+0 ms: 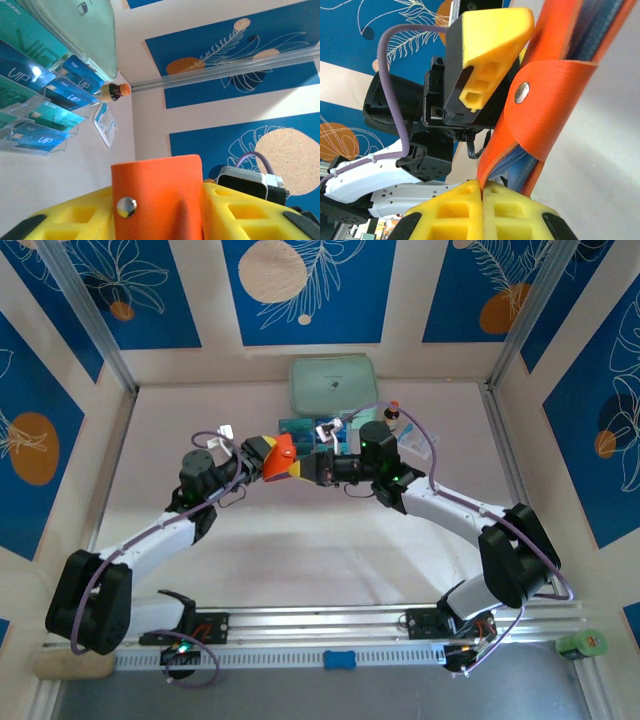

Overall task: Put the credit cards into the card holder
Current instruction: Pass the card holder, then open the button on the card holder.

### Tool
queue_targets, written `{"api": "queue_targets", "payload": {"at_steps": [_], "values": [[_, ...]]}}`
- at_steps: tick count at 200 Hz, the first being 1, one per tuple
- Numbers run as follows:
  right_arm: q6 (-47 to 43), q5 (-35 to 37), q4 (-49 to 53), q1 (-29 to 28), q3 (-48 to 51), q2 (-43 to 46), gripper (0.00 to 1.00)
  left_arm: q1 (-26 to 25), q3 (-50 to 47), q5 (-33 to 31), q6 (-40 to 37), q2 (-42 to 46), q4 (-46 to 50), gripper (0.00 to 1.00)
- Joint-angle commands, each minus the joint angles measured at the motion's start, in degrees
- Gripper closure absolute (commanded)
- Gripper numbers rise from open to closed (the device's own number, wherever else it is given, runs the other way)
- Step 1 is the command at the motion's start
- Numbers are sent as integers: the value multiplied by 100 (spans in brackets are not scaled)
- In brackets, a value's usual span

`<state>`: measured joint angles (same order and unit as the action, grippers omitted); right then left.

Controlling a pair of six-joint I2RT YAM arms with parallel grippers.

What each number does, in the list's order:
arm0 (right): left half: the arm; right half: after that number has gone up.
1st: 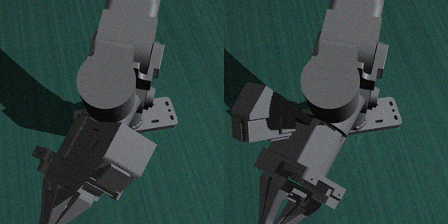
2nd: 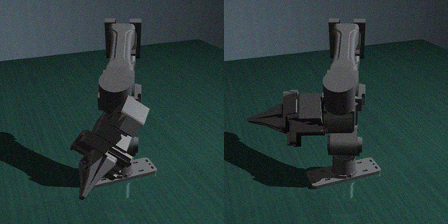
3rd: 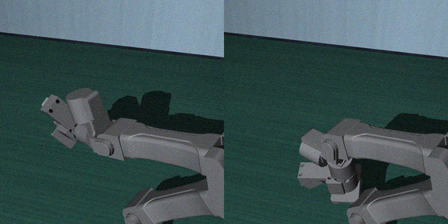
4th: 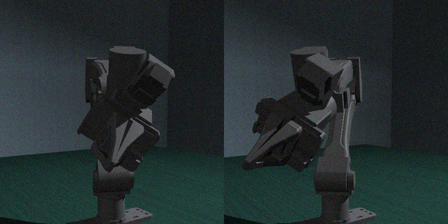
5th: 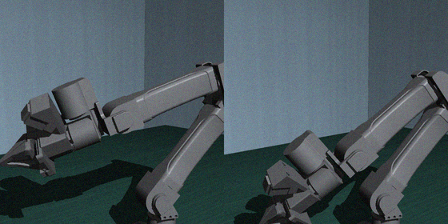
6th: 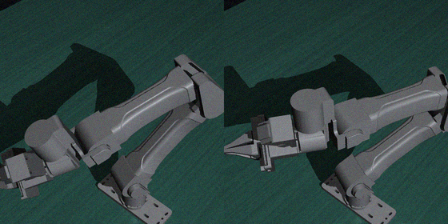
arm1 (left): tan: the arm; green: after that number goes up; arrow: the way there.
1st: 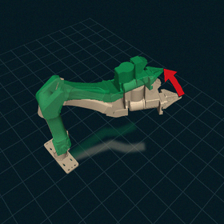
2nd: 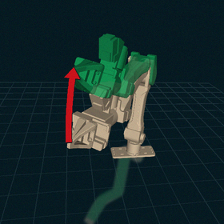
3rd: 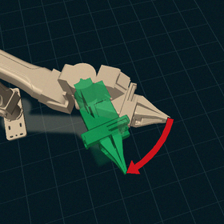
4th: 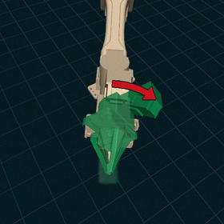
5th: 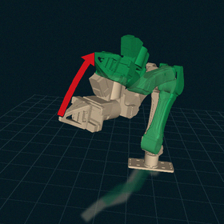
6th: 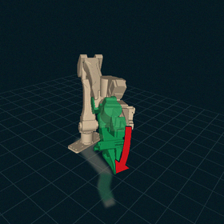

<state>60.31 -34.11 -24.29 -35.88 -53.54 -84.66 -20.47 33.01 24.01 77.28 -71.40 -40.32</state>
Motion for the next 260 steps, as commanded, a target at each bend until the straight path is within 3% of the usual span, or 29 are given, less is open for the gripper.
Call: {"api": "queue_targets", "payload": {"at_steps": [1, 19, 45, 68, 98, 132, 209, 260], "values": [[57, -17, -198, 45, 93, -41, 100, 25, -39, 67, -55, 22, -293, 72], [23, -30, -78, 72, 146, -29, 99, 24, -10, 83, -107, 32, -287, 86], [-520, 223, 960, 182, 312, 334, 70, 23, 55, 99, -558, 149, 178, 100], [-1156, 857, 2295, 359, 426, 789, 58, 17, 206, 5, -1471, 409, 1102, 100], [-1938, 2364, 4212, 189, 5, 1167, 43, -134, 411, -345, -2580, 759, 2232, 100], [-2130, 3212, 4802, -222, -579, 1127, 42, -342, 358, -572, -2734, 868, 2339, 100], [-2436, 3802, 4927, -1044, -1989, -134, 40, -649, 153, -831, -2190, 708, 1789, 100], [-2369, 4092, 4808, -1155, -2333, -756, 41, -753, 97, -907, -1930, 722, 1589, 100]]}}
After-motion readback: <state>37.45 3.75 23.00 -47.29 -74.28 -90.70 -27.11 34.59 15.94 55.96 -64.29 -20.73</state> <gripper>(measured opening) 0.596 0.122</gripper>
